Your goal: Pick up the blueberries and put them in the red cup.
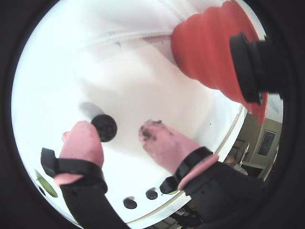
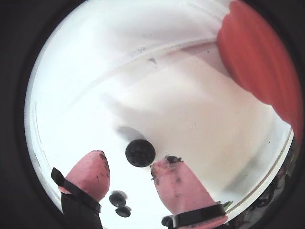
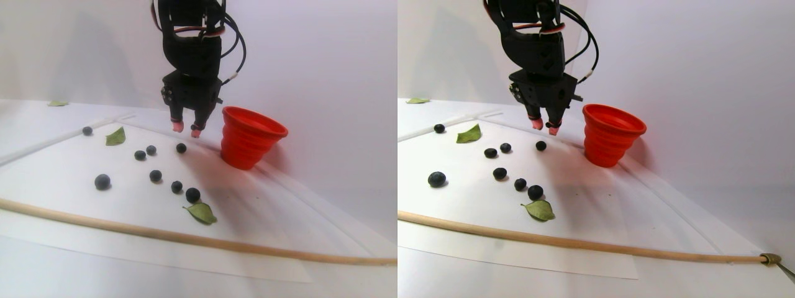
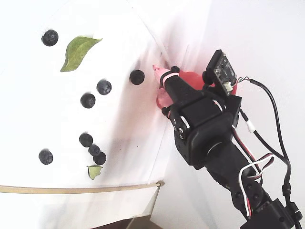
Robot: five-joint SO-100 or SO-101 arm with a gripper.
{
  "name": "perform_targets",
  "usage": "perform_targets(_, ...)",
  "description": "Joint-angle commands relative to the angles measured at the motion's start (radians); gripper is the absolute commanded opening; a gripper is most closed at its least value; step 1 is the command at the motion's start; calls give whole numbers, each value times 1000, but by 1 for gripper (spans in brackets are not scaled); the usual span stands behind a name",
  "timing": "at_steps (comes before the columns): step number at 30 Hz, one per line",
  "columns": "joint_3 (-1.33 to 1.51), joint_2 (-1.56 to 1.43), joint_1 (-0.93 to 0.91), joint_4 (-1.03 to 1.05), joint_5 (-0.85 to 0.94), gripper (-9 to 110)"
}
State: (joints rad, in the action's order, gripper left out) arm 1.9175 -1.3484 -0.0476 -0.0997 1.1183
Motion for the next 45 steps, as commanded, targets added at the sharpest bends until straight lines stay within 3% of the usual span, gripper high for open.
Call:
perform_targets(1,-67,-8,-63,-6,-9,17)
perform_targets(45,-100,80,17,-86,-106,18)
